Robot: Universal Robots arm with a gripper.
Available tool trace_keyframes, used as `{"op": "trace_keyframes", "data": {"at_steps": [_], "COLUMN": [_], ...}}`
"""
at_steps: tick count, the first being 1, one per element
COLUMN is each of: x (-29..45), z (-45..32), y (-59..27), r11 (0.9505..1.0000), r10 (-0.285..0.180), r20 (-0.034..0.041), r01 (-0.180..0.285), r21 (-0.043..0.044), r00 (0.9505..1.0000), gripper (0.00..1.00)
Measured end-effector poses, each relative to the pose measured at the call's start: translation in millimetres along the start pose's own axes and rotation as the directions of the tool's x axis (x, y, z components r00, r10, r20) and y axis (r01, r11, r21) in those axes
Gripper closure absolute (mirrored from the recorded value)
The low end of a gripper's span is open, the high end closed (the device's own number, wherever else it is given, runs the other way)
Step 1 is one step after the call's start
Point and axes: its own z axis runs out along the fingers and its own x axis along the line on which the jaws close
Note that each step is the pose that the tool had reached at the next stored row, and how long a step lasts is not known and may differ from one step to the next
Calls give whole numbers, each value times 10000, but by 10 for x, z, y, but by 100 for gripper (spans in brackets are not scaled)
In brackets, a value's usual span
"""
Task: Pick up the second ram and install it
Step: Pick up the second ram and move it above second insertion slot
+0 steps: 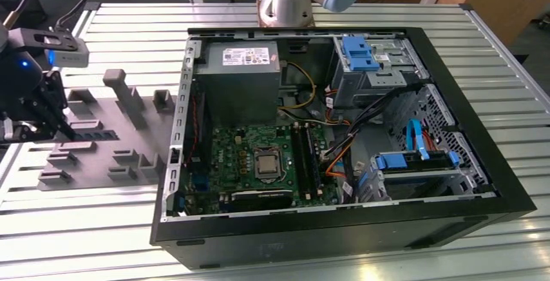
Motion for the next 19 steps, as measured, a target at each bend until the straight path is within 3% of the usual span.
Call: {"op": "trace_keyframes", "data": {"at_steps": [19], "x": [0], "z": [-123], "y": [-3], "r11": [10000], "r10": [0], "r20": [0], "r01": [0], "r21": [0], "r00": [10000], "gripper": [86]}}
